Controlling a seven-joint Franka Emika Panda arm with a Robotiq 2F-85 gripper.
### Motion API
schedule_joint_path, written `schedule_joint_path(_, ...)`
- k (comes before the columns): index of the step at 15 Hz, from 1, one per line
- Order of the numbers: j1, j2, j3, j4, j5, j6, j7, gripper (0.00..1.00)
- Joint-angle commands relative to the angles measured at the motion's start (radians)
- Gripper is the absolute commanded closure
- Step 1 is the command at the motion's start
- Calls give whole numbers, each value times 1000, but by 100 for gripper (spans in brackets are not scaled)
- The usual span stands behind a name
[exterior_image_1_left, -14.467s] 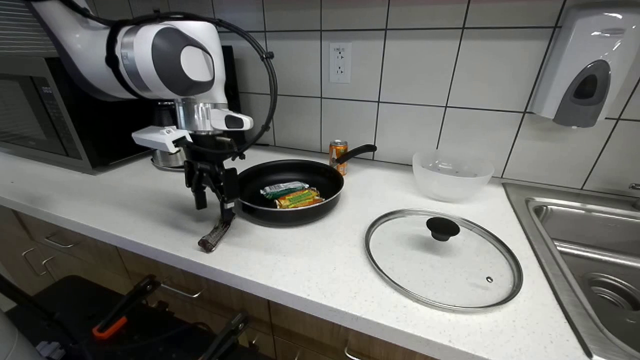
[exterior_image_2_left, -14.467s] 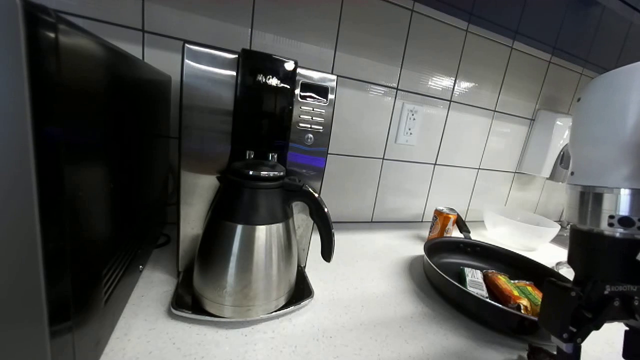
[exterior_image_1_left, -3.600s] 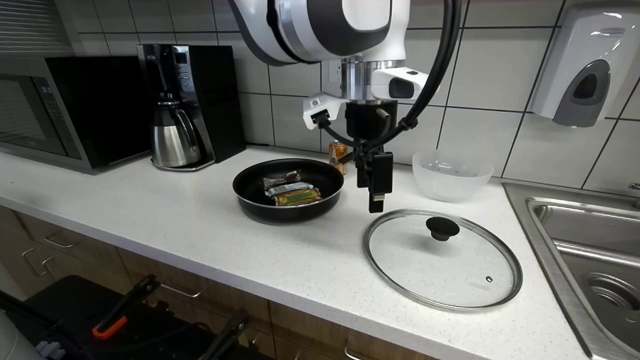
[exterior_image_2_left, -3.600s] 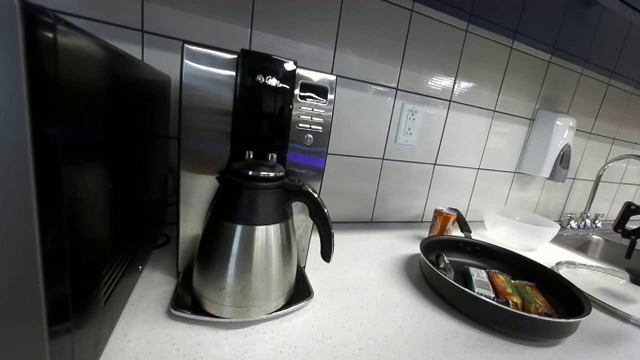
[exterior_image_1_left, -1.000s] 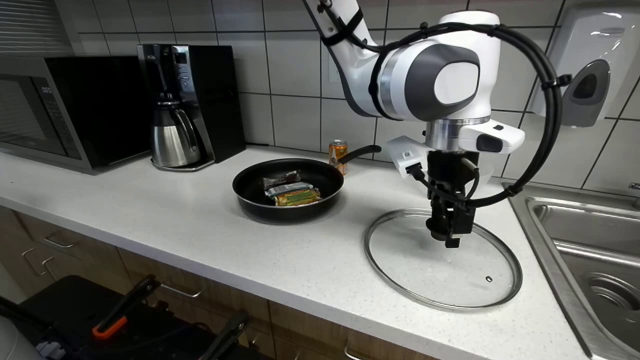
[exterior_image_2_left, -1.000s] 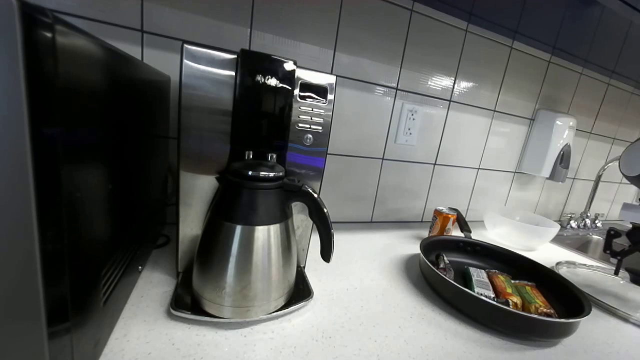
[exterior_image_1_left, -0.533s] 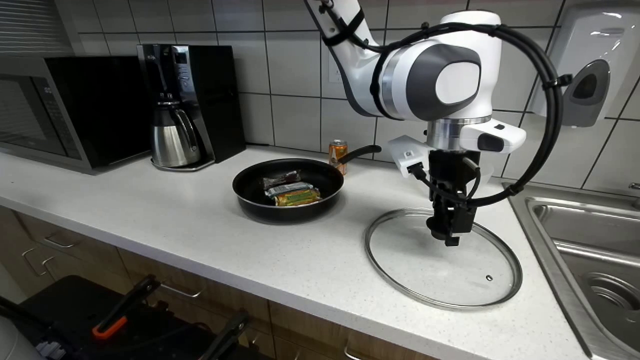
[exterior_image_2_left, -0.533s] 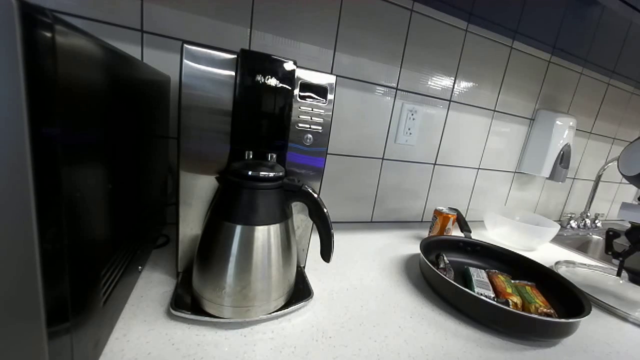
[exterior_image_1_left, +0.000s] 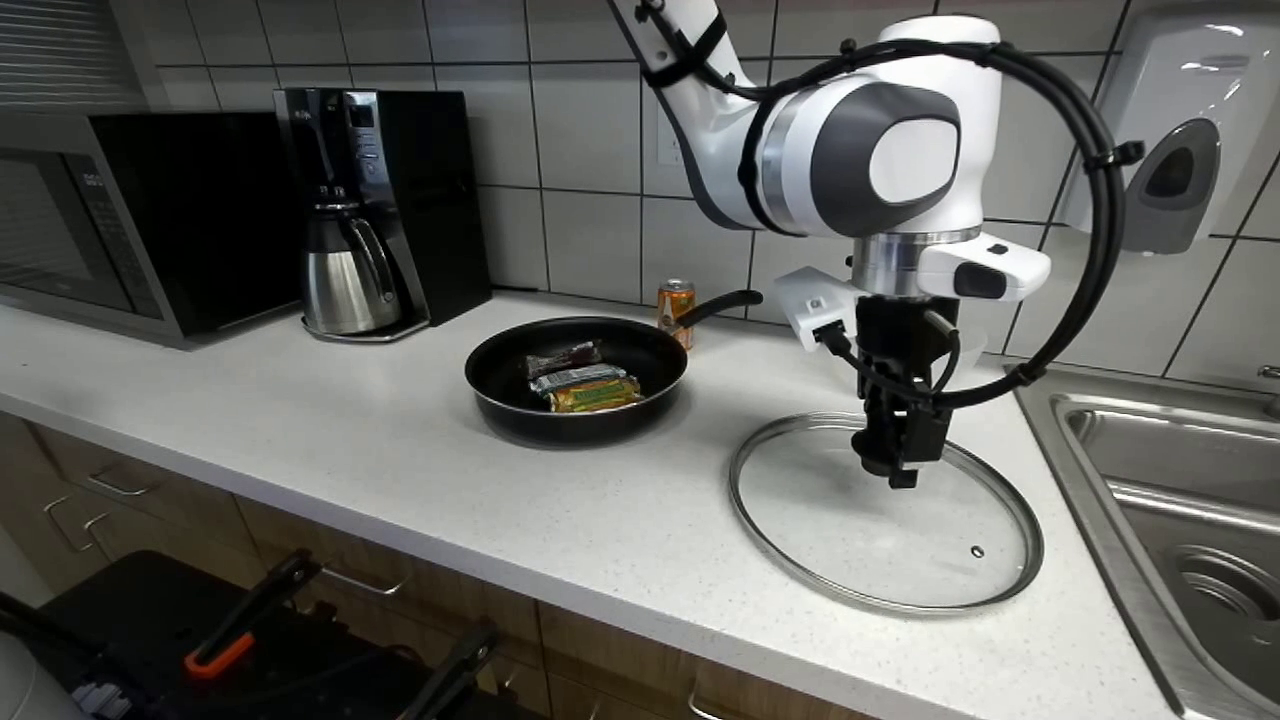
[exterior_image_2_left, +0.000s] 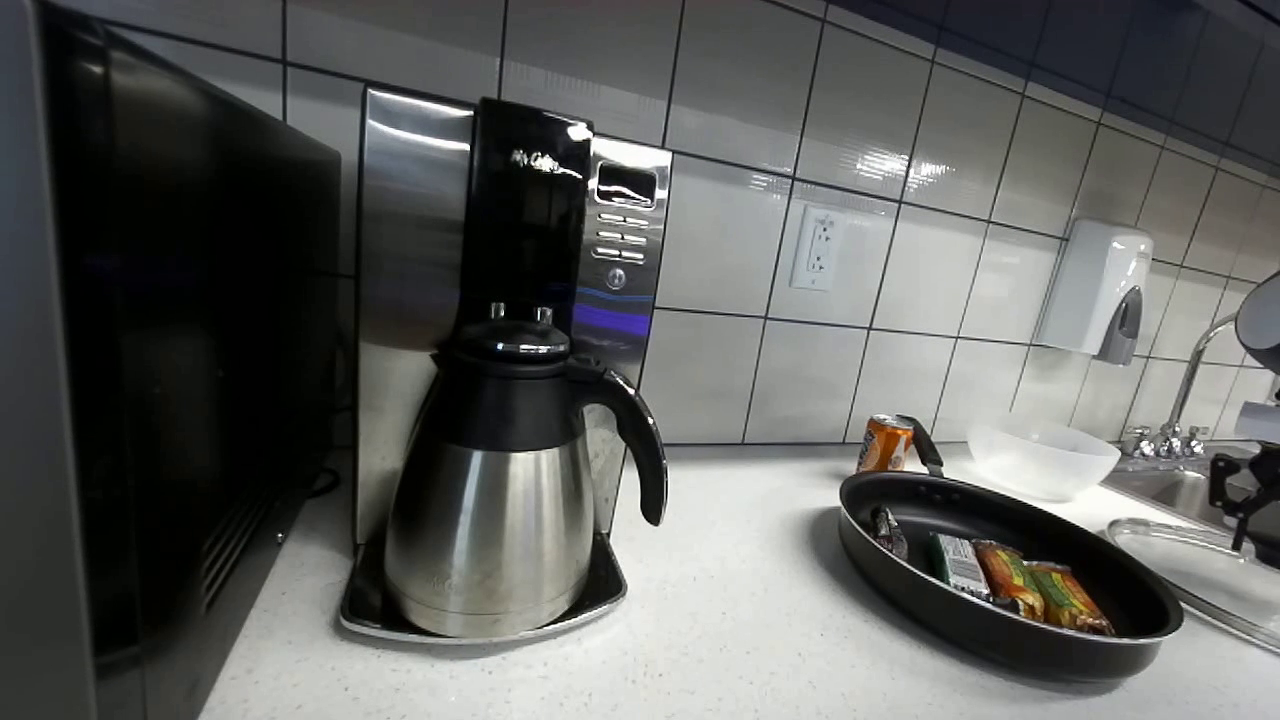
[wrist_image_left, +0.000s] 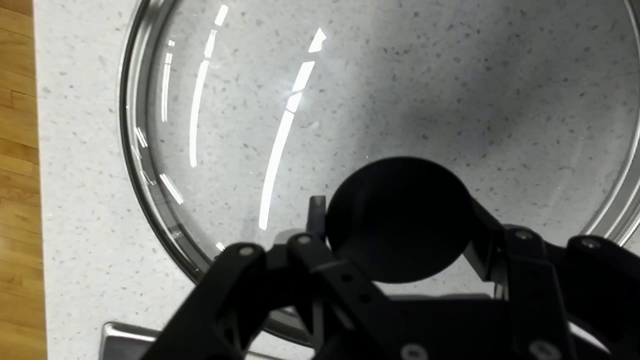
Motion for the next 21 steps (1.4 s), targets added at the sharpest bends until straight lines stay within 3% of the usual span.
schedule_joint_path(1,17,-81,-17,-39,-13,-13,-29,61)
schedule_joint_path(21,110,-228,2,-83,-115,-25,-23,61)
